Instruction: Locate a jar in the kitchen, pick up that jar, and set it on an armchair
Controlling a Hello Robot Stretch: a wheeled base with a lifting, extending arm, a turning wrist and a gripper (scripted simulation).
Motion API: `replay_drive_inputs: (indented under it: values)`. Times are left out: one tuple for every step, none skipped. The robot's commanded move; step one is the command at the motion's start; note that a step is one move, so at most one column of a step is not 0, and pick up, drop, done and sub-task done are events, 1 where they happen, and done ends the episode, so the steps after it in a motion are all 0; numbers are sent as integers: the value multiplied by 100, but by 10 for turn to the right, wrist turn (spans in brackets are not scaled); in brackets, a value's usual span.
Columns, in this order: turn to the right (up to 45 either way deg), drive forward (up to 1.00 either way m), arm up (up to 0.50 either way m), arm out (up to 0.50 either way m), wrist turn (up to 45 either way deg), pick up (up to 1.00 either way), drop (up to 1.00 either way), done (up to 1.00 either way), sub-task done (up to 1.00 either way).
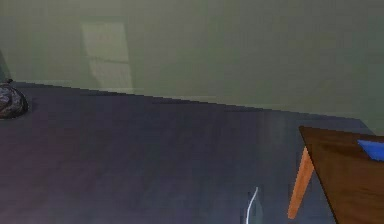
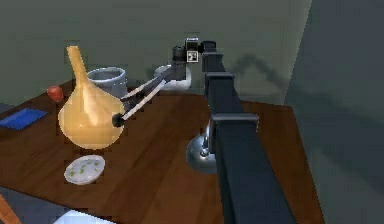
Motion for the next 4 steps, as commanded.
replay_drive_inputs:
  values:
    - [0,0,0,0,-180,0,0,0,0]
    - [0,0,0,-48,0,0,0,0,0]
    - [-450,0,0,0,0,0,0,0,0]
    - [-300,0,0,0,0,0,0,0,0]
